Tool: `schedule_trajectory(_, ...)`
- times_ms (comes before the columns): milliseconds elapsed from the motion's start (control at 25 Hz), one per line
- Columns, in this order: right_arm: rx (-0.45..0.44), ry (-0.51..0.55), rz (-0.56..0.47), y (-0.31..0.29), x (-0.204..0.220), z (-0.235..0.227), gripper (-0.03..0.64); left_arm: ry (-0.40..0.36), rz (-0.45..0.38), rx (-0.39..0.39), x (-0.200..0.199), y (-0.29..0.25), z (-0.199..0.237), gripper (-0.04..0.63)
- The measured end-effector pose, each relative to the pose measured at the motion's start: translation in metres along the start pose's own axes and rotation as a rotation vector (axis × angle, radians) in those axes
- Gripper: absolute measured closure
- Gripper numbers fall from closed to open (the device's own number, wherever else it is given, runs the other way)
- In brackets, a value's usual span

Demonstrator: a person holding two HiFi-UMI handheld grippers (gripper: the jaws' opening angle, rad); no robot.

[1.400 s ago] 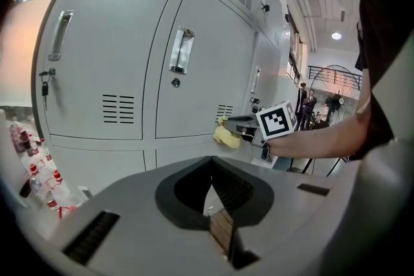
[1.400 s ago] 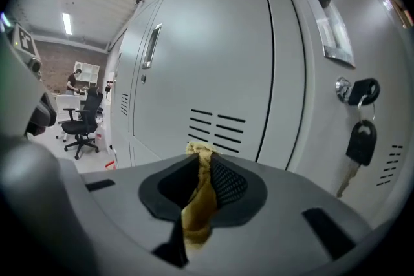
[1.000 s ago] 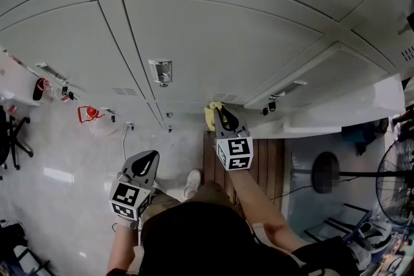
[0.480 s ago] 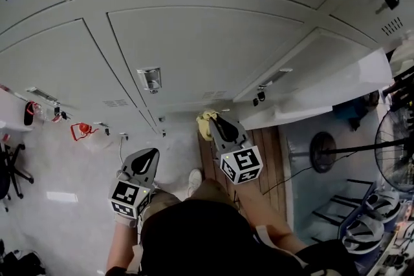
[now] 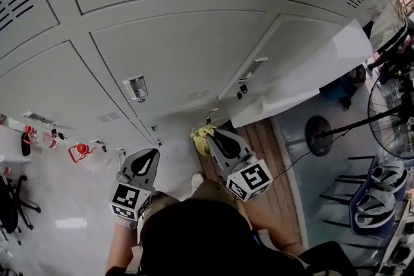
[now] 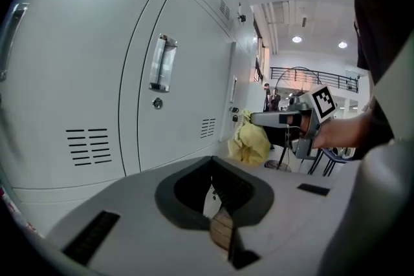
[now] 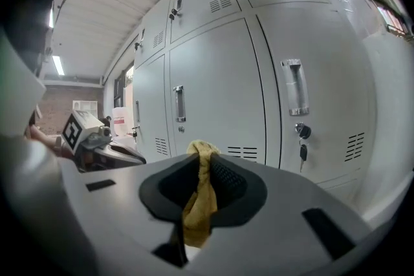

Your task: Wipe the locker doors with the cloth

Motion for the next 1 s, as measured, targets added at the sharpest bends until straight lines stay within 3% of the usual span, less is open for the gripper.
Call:
schedule_trajectory(320, 0.058, -0.026, -0.021, 0.024, -0.001, 0.019, 0.555, -0.028, -0.022, 0.057, -0.007, 0.007, 0.004, 0.586)
schedule_trajectory(1000, 0.084, -0.041, -0.025, 0.025, -0.002, 0.030, 0.558, -0.026, -0.045, 0.066, -0.011, 0.008, 0.011, 0.586)
Point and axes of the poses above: the fingertips, and each gripper's own axes: y backward along the fingers, z to its left, x out of its underside, the point moved 9 cm from there along y, backward along the fingers
